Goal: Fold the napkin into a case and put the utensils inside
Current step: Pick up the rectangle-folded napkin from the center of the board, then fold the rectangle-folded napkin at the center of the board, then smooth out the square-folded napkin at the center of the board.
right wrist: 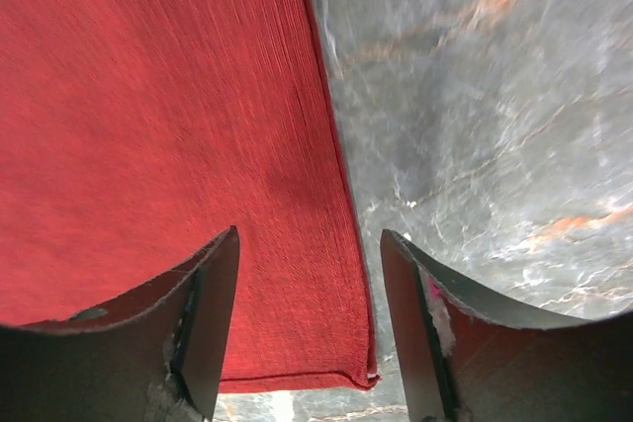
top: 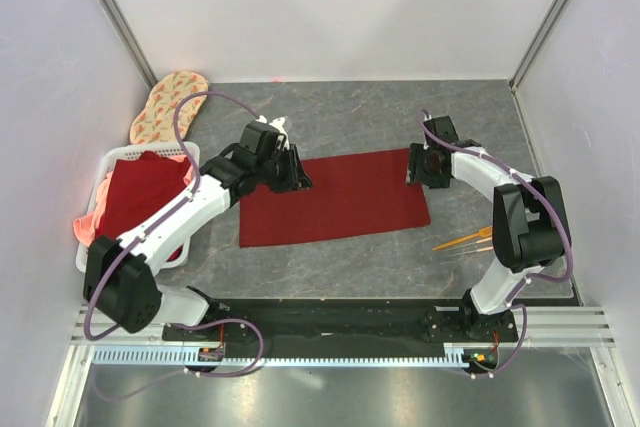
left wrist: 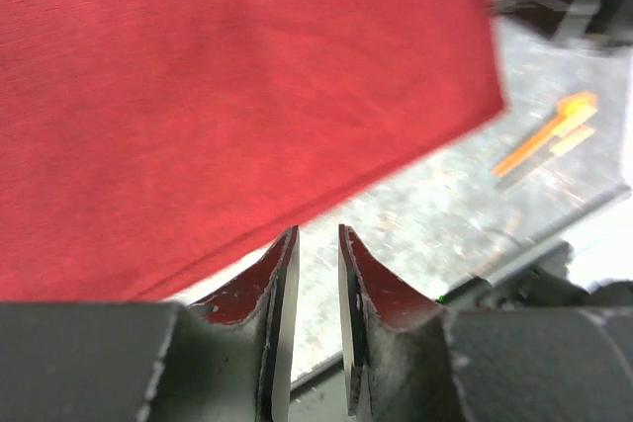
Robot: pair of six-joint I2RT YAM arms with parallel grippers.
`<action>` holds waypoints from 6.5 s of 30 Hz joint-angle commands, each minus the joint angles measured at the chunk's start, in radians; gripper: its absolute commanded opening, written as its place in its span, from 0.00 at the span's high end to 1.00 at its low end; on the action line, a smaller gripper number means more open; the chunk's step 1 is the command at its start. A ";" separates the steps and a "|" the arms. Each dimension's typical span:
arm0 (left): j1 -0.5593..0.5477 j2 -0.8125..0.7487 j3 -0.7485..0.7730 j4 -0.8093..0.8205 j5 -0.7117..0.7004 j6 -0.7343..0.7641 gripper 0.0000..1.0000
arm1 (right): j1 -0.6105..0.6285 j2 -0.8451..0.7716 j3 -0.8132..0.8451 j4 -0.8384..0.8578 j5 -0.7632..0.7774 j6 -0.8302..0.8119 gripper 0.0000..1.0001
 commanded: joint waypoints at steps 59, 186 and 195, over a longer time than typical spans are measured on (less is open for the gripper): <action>0.122 0.146 -0.143 0.232 0.152 -0.126 0.77 | -0.024 -0.121 0.011 -0.027 0.405 -0.089 1.00; 0.293 0.299 -0.038 0.269 0.167 -0.166 0.72 | 0.243 0.215 0.328 0.112 -0.283 0.180 0.59; 0.320 0.471 0.097 0.261 0.150 -0.164 0.75 | 0.195 0.355 0.455 0.146 -0.303 0.177 0.71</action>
